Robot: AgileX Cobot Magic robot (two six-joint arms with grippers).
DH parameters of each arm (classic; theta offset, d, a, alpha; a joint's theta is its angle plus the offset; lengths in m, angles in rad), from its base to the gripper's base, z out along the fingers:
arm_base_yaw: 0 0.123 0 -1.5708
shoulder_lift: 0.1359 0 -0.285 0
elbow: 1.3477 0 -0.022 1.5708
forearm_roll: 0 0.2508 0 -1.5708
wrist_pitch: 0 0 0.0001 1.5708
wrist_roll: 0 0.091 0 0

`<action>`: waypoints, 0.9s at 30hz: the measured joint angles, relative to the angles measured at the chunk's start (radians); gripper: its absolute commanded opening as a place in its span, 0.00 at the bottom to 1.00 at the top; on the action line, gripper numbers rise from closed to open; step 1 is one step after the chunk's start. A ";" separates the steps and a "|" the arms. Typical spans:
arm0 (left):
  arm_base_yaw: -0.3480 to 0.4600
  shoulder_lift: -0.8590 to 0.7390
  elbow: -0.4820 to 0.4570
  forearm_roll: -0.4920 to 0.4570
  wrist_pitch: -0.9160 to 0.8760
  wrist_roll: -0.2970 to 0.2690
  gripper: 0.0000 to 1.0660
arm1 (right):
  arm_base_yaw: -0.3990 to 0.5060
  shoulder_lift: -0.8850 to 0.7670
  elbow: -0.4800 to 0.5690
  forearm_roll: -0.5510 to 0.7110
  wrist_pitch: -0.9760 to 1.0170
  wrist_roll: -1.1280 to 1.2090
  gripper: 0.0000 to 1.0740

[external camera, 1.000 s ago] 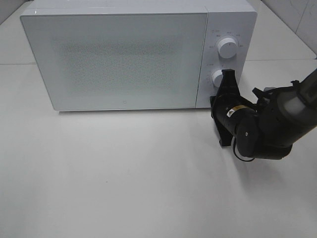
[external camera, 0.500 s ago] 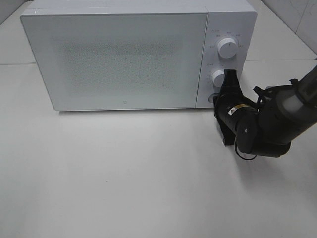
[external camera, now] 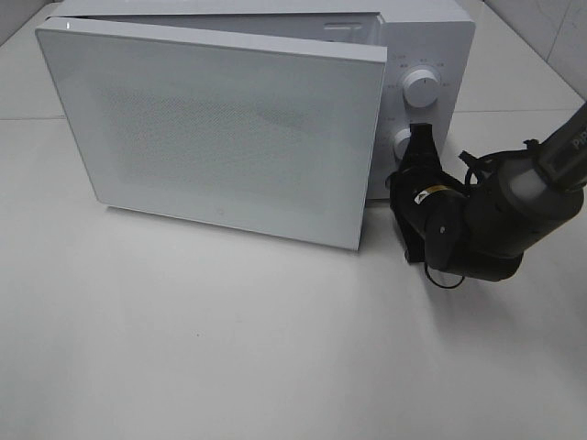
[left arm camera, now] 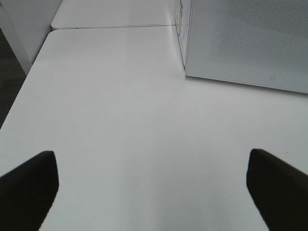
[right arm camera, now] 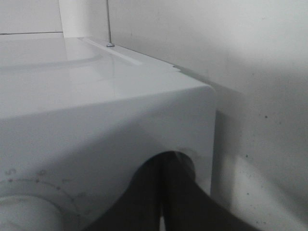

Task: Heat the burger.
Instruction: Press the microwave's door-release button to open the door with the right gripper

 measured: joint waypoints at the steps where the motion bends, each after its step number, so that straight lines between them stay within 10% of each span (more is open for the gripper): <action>1: 0.000 0.000 0.000 0.000 0.000 0.000 0.95 | 0.003 0.000 -0.004 0.010 0.004 -0.015 0.00; 27: 0.000 0.000 0.000 0.000 0.000 0.000 0.95 | 0.005 0.000 -0.011 0.034 0.021 -0.043 0.00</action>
